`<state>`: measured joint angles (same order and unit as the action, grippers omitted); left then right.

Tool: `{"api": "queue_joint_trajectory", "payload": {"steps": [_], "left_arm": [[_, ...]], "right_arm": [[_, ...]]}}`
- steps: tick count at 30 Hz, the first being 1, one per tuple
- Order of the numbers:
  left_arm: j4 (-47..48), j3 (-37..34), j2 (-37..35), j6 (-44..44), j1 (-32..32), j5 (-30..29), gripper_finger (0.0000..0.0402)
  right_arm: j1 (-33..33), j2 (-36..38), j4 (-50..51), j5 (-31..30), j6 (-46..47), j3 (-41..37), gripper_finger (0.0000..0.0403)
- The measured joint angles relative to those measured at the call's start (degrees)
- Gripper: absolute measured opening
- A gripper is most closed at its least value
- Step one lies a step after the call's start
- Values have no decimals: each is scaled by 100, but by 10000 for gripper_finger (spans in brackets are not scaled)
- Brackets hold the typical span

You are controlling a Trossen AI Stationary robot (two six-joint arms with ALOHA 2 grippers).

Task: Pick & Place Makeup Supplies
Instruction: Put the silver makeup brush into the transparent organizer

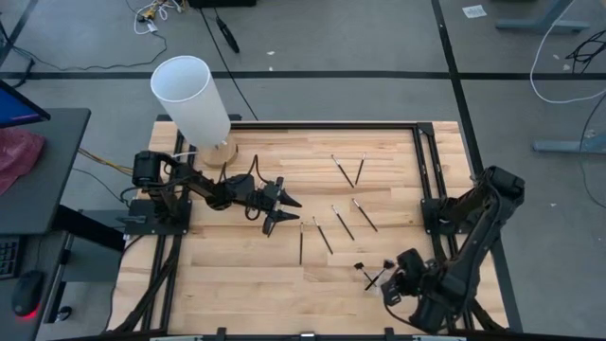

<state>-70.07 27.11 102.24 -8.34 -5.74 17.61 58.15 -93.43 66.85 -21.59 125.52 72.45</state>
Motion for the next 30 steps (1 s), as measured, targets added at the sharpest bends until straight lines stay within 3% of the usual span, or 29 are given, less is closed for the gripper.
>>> {"api": "queue_joint_trajectory", "payload": {"steps": [9, 24, 30], "left_arm": [[0, 0, 0, 0, -2, 0, 183], [1, 0, 0, -2, -2, -109, 183], [1, 0, 0, -2, -2, -109, 183]], "right_arm": [[-20, 30, -290, -41, 50, -473, 27], [-19, 504, 74, 216, 105, -669, 147], [-21, 967, 395, 801, 158, -669, 178]]}}
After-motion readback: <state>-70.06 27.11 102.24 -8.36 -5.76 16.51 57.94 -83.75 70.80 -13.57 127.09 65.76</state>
